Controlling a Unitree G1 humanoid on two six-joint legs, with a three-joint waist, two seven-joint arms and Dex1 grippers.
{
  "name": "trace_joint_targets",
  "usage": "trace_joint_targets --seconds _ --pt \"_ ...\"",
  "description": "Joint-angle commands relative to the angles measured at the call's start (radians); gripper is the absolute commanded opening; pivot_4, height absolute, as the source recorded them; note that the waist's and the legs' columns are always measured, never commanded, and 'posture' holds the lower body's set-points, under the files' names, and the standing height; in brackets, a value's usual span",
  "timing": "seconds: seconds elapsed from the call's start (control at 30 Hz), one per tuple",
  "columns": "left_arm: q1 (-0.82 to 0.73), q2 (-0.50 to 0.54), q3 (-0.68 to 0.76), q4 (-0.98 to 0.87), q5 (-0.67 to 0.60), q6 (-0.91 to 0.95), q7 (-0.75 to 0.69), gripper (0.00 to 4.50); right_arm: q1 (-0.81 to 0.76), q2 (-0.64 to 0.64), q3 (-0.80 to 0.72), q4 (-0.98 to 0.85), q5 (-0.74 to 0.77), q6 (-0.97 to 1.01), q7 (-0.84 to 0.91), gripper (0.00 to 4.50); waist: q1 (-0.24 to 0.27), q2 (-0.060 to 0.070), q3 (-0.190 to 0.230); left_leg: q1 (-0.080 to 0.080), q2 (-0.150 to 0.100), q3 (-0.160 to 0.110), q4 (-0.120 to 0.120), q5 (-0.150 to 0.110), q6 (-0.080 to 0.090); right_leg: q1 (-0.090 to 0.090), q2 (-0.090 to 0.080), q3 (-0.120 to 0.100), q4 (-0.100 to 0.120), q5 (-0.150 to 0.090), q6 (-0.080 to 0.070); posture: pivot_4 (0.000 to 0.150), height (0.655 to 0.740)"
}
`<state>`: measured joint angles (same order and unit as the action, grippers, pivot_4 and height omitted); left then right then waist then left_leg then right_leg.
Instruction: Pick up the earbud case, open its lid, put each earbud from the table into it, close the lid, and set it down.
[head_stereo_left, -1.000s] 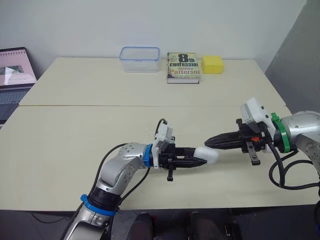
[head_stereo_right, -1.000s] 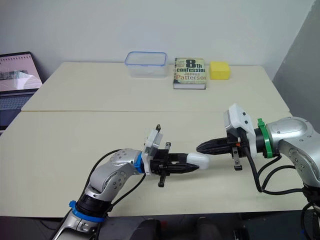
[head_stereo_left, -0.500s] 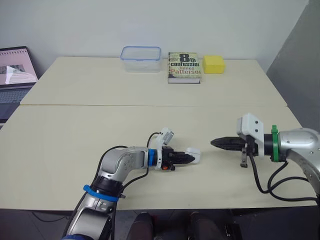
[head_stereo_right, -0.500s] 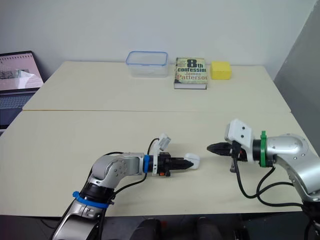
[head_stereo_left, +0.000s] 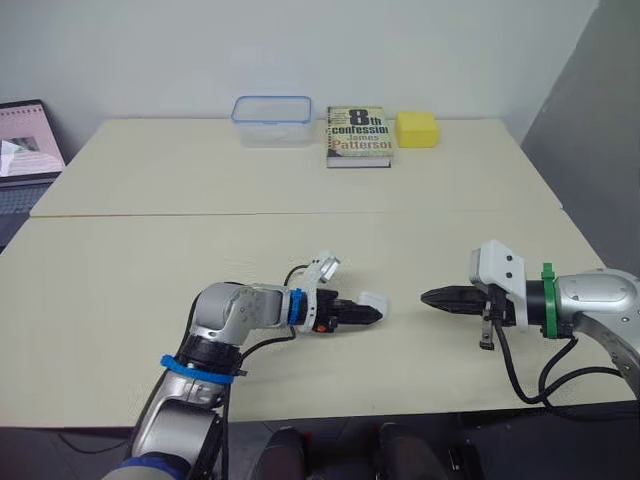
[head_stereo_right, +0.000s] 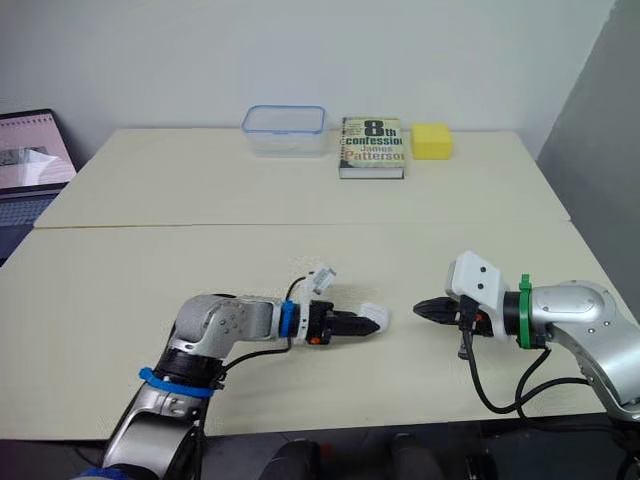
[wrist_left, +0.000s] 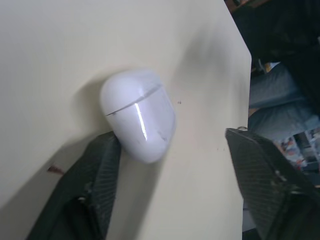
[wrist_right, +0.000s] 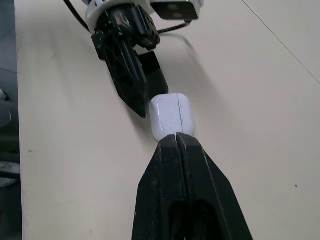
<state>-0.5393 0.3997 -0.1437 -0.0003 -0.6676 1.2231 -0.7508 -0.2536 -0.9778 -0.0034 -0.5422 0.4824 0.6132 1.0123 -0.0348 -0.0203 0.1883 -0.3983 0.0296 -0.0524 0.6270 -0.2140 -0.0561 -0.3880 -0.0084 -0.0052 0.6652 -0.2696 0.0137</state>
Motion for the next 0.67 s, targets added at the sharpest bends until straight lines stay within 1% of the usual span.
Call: trace_joint_targets --seconds 0.03,0.1,0.2,0.23,0.3,0.33,0.4,0.43,0.47,0.5,0.57,0.67 --pt "0.113 0.203 -0.031 -0.099 0.108 -0.115 -0.040 4.50 -0.002 -0.044 -0.046 -0.005 -0.024 -0.078 0.052 0.37 -0.009 0.000 0.000 0.000 0.000 0.000 0.000 0.000 0.000 0.000 0.000 0.000 0.000 0.000 0.000 0.150 0.7400" --pt "0.157 0.282 -0.041 -0.143 0.143 -0.210 -0.069 4.50 0.004 -0.056 -0.054 0.003 -0.025 -0.097 0.068 0.88 -0.011 0.000 0.000 0.002 0.002 0.001 -0.004 0.000 0.000 0.000 0.001 0.002 0.000 0.000 -0.001 0.150 0.7400" --pt "0.254 0.434 0.015 -0.186 0.216 -0.451 -0.158 4.50 0.029 -0.111 -0.100 0.027 -0.039 -0.134 0.120 1.98 -0.007 0.001 0.000 0.003 0.002 0.001 -0.004 0.000 0.000 -0.001 0.001 0.001 0.001 -0.002 -0.005 0.150 0.7400" --pt "0.283 0.472 0.047 -0.190 0.226 -0.523 -0.193 4.50 0.038 -0.133 -0.119 0.037 -0.039 -0.144 0.141 2.37 -0.005 0.001 0.000 0.003 0.002 0.001 -0.005 0.000 0.000 -0.001 0.001 0.000 0.001 -0.004 -0.010 0.150 0.7400" --pt "0.327 0.520 0.114 -0.189 0.217 -0.634 -0.264 4.50 0.050 -0.170 -0.150 0.062 -0.040 -0.169 0.179 3.04 -0.001 0.001 0.001 0.001 0.002 0.001 -0.004 0.000 0.000 -0.002 0.000 0.000 0.000 -0.005 -0.011 0.150 0.7400" --pt "0.361 0.549 0.166 -0.200 0.194 -0.692 -0.331 4.50 0.053 -0.191 -0.164 0.086 -0.052 -0.201 0.205 3.41 0.003 0.001 0.001 0.000 0.002 0.002 -0.004 0.000 0.000 -0.002 -0.001 0.000 -0.001 -0.005 -0.012 0.150 0.7400" --pt "0.407 0.582 0.248 -0.216 0.163 -0.763 -0.403 4.50 0.054 -0.221 -0.175 0.139 -0.083 -0.276 0.248 4.12 0.008 0.001 0.001 -0.002 0.001 0.002 -0.004 0.000 0.000 -0.003 -0.003 0.000 -0.003 -0.005 -0.012 0.150 0.7400" --pt "0.425 0.595 0.283 -0.225 0.151 -0.769 -0.421 4.50 0.056 -0.236 -0.180 0.161 -0.088 -0.300 0.273 4.36 0.011 0.001 0.002 -0.002 0.001 0.002 -0.004 0.000 0.000 -0.003 -0.007 -0.001 -0.003 -0.006 -0.012 0.150 0.7400" --pt "0.446 0.613 0.316 -0.239 0.149 -0.752 -0.419 4.50 0.054 -0.246 -0.183 0.179 -0.087 -0.311 0.293 4.46 0.013 0.001 0.002 -0.003 0.001 0.002 -0.004 0.000 0.000 -0.003 -0.011 -0.002 -0.004 -0.007 -0.012 0.150 0.7400" --pt "0.473 0.637 0.345 -0.257 0.140 -0.729 -0.431 4.50 0.049 -0.252 -0.180 0.194 -0.087 -0.321 0.306 4.46 0.015 0.001 0.002 -0.003 0.001 0.002 -0.004 0.000 0.000 -0.003 -0.012 -0.002 -0.004 -0.007 -0.011 0.150 0.7400" --pt "0.518 0.655 0.394 -0.283 0.132 -0.747 -0.460 4.50 0.030 -0.251 -0.170 0.217 -0.085 -0.336 0.320 4.46 0.015 0.001 0.002 -0.003 0.000 0.003 -0.005 0.000 0.000 -0.003 -0.012 -0.002 -0.004 -0.007 -0.010 0.150 0.7400" --pt "0.551 0.634 0.430 -0.318 0.126 -0.789 -0.463 4.50 -0.010 -0.236 -0.134 0.247 -0.093 -0.360 0.337 4.46 0.016 0.002 0.003 -0.003 0.000 0.004 -0.004 -0.001 0.000 -0.003 -0.012 -0.002 -0.004 -0.006 -0.006 0.150 0.7400"
